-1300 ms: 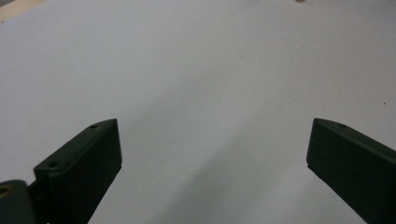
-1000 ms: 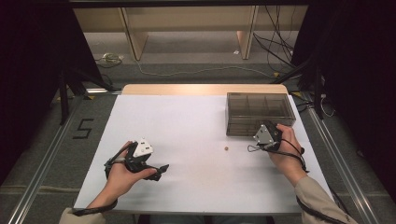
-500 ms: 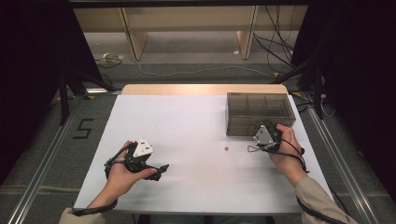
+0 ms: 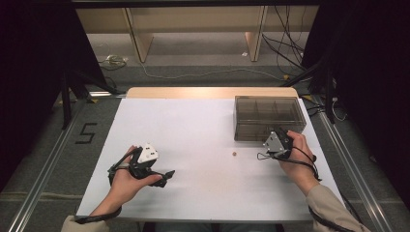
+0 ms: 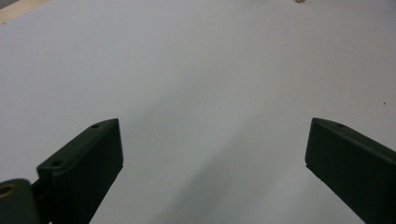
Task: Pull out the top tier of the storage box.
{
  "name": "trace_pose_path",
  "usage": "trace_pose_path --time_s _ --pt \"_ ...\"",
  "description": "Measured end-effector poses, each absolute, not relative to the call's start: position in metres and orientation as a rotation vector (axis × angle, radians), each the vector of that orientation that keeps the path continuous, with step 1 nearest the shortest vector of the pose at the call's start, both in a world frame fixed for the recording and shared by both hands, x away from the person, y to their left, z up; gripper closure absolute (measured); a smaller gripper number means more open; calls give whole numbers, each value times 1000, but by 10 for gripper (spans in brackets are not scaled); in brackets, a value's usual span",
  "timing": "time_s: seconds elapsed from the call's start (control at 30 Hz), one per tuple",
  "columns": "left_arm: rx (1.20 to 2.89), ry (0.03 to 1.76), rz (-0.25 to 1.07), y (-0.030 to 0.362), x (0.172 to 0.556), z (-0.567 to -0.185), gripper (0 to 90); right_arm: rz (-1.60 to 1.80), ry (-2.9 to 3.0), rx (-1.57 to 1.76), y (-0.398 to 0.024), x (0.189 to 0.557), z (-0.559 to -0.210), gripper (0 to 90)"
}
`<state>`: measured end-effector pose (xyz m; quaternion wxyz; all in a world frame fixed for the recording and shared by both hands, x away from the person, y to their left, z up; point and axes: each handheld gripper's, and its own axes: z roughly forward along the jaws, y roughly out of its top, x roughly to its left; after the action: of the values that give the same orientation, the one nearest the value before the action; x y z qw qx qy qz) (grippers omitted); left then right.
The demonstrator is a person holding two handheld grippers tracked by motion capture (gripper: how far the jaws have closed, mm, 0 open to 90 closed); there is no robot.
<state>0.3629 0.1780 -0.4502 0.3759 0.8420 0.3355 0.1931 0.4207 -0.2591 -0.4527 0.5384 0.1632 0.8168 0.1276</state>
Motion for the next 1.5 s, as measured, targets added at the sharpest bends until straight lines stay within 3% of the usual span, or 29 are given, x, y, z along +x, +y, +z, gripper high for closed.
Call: trace_pose_path --time_s 0.3,0.43,0.6,0.93,1.5 --pt "2153 860 495 178 363 -450 42 300 1942 383 -260 416 -452 825" --pt "2152 859 496 178 363 -450 42 301 1944 377 -263 415 -453 746" --pt "2160 856 495 178 363 -450 42 305 1935 378 -261 417 -453 720" --pt "2163 855 491 177 363 -451 47 277 1933 355 -256 423 -454 788" --pt "2157 857 497 178 363 -450 48 265 1933 349 -256 415 -454 794"
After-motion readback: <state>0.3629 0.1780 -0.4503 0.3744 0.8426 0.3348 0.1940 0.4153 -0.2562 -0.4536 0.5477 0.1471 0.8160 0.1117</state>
